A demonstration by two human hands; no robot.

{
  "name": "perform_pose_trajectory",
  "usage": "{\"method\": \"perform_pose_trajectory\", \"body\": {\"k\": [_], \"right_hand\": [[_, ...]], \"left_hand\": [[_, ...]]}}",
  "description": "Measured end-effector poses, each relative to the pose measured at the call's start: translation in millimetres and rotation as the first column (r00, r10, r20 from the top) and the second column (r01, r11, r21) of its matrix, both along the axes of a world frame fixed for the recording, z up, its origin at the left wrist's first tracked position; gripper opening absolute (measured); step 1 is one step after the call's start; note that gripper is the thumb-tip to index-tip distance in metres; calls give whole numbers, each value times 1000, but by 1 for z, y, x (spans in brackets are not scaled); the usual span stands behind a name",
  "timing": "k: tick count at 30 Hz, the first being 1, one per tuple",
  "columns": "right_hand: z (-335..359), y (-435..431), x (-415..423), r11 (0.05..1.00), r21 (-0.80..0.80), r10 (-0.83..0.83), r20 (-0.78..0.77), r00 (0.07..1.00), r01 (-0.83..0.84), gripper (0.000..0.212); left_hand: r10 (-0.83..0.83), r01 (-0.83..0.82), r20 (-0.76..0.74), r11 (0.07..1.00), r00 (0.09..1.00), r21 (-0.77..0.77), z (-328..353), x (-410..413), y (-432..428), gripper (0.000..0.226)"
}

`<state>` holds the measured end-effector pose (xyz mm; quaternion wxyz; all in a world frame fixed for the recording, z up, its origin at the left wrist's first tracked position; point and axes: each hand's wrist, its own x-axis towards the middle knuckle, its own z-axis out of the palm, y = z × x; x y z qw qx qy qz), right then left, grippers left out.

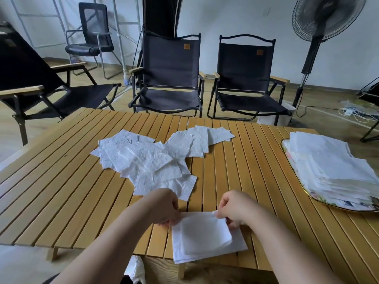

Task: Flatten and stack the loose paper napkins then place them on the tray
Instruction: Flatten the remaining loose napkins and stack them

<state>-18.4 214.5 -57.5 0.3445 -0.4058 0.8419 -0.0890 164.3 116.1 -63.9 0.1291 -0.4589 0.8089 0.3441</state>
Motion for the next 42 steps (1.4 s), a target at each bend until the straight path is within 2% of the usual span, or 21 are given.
{"method": "perform_pose_trajectory", "body": {"k": [2, 6, 9, 17, 24, 32, 34, 36, 39, 42], "right_hand": [[3, -5, -1, 998, 59, 6, 5, 1000, -6, 14], [9, -6, -9, 997, 45, 64, 38, 997, -66, 7], [11, -4, -15, 994, 30, 100, 74, 992, -102, 7], [8, 9, -26, 990, -54, 130, 44, 991, -128, 4], [4, 5, -24, 977, -171, 131, 4, 991, -129, 5], [-3, 1, -21, 990, -77, 111, -68, 991, -117, 5], [-2, -1, -20, 994, -54, 84, -151, 985, -93, 9], [-1, -5, -16, 989, -130, 41, -221, 974, -71, 18], [-2, -19, -1, 935, -341, 40, -166, 985, -96, 25], [-8, -36, 22, 920, -357, 113, -157, 981, -163, 27]], "left_hand": [[-26, 26, -6, 1000, 1000, 6, 0, 3, -5, 17], [-96, 96, -17, 995, 995, 29, -7, 8, -9, 19], [-144, 143, -12, 989, 990, -43, -14, 10, -11, 26], [-128, 114, -76, 980, 989, -165, -18, 10, -18, 28], [-216, 197, -86, 963, 973, -185, -11, 5, -17, 14], [-236, 212, -93, 953, 967, -216, -13, 4, -20, 17], [-221, 194, -113, 958, 969, -212, -11, 7, -22, 17], [-196, 158, -143, 957, 970, -243, -5, 11, -26, 14], [-80, -2, -264, 955, 961, -296, 6, 17, -34, 14], [46, -172, -350, 924, 936, -341, 10, 26, -43, 12]]}}
